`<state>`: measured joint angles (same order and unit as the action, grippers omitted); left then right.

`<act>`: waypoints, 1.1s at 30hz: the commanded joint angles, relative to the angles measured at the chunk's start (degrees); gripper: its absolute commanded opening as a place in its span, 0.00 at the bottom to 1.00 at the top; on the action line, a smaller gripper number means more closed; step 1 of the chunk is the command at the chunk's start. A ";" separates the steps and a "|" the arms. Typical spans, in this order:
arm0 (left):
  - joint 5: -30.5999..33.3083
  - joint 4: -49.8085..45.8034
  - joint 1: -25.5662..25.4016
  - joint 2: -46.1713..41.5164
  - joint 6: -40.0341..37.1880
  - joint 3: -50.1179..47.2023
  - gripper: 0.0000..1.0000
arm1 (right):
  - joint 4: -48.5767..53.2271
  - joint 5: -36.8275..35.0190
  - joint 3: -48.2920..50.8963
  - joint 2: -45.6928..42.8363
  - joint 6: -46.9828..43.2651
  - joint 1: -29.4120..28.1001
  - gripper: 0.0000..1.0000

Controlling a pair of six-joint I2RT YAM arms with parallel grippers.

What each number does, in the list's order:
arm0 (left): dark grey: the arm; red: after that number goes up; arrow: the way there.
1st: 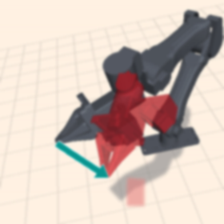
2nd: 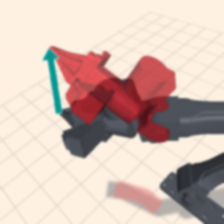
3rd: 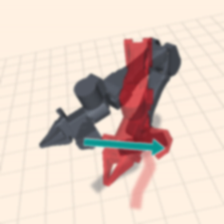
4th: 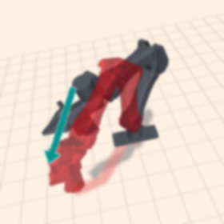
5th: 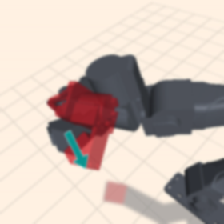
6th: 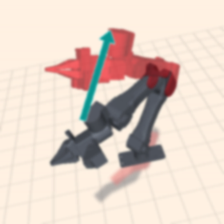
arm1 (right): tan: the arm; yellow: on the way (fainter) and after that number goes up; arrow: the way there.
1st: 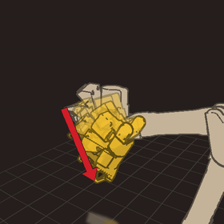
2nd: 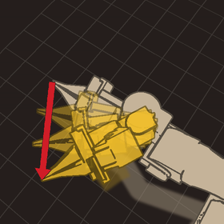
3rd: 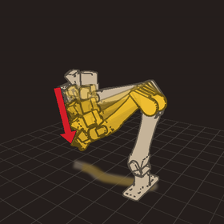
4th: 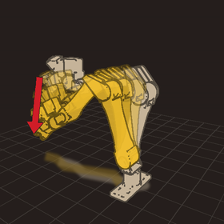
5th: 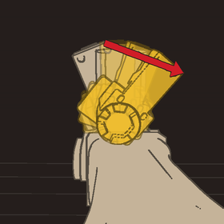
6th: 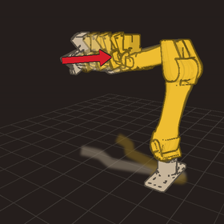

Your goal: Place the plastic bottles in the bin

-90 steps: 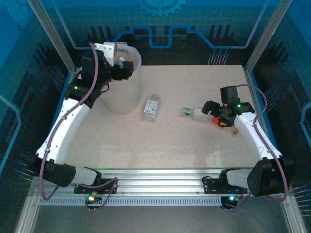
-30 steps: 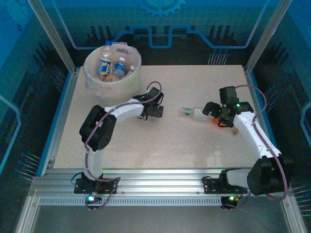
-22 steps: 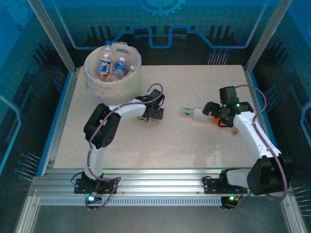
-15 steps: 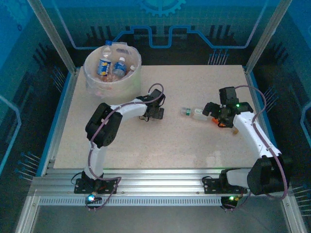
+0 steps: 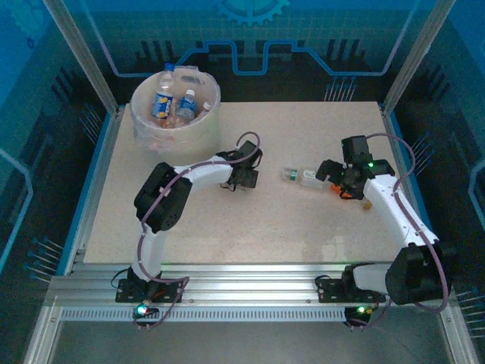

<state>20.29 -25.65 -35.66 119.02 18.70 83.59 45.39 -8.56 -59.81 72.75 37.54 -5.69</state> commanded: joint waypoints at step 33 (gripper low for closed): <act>-14.70 -4.00 17.18 -35.45 -14.56 17.05 0.65 | 0.58 0.36 0.83 -2.97 1.31 -0.90 1.00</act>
<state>7.22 -27.99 -20.86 83.88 4.49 97.93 45.41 -8.73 -59.18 70.83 38.17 -5.72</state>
